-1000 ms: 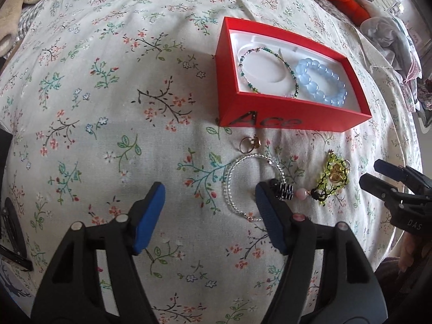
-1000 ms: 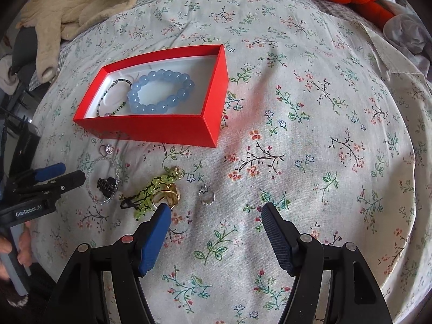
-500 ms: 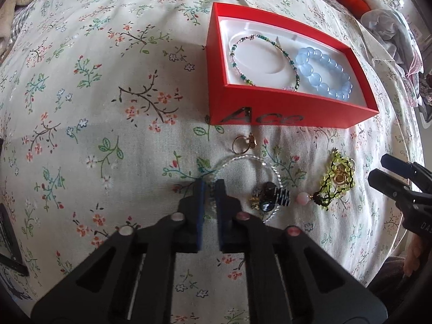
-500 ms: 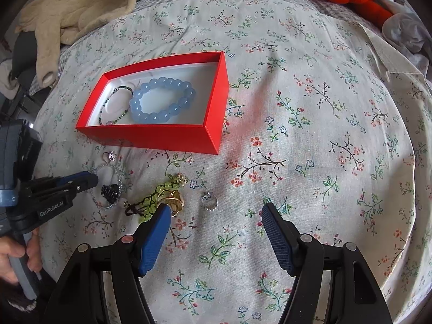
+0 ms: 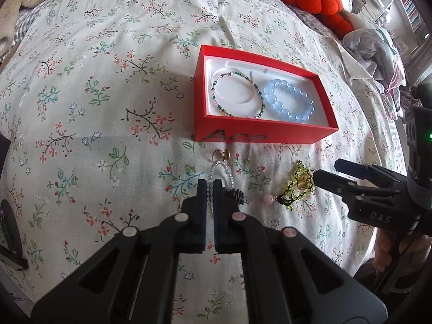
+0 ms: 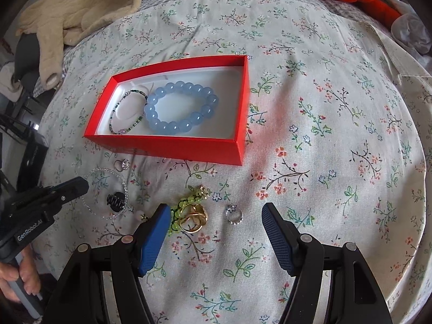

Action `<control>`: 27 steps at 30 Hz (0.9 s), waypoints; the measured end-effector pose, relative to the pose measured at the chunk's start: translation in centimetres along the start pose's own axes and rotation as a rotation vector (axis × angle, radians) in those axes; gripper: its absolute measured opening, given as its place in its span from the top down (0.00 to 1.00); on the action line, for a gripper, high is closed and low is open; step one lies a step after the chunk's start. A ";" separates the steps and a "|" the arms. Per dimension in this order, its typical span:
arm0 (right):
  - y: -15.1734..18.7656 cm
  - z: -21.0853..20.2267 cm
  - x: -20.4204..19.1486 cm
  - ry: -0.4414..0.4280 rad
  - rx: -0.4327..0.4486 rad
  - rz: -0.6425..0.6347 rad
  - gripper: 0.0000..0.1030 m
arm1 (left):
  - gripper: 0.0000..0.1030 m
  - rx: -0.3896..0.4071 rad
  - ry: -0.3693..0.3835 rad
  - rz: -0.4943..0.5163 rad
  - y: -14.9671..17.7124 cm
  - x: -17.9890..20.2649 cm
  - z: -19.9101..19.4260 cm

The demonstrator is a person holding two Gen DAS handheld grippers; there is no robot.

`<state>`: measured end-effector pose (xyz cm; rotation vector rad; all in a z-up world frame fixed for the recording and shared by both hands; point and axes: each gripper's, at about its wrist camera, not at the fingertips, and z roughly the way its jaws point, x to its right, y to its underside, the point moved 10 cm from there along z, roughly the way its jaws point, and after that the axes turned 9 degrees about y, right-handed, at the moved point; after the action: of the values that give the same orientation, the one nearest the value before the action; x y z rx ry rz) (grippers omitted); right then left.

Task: Organize jewelry
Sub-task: 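Grasp the pearl bracelet with the left gripper while the right grasps the green beaded bracelet, then carry both bracelets over the red box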

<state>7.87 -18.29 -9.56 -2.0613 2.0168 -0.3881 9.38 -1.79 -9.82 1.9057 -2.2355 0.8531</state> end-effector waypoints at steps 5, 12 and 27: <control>-0.6 0.0 -1.9 -0.035 0.002 -0.018 0.43 | 0.95 0.035 0.025 -0.002 -0.1 0.1 -1.7; -0.5 1.1 -3.5 -0.035 -0.024 -0.059 0.72 | 0.95 0.054 0.042 0.004 -0.4 0.3 -2.6; -0.9 -0.8 -3.1 -0.081 0.029 -0.042 0.94 | 0.95 0.103 0.101 0.012 -1.3 1.7 -4.0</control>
<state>8.36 -15.15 -8.60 -2.0698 1.9137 -0.3343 9.03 -1.59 -5.31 1.8469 -2.1869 1.0613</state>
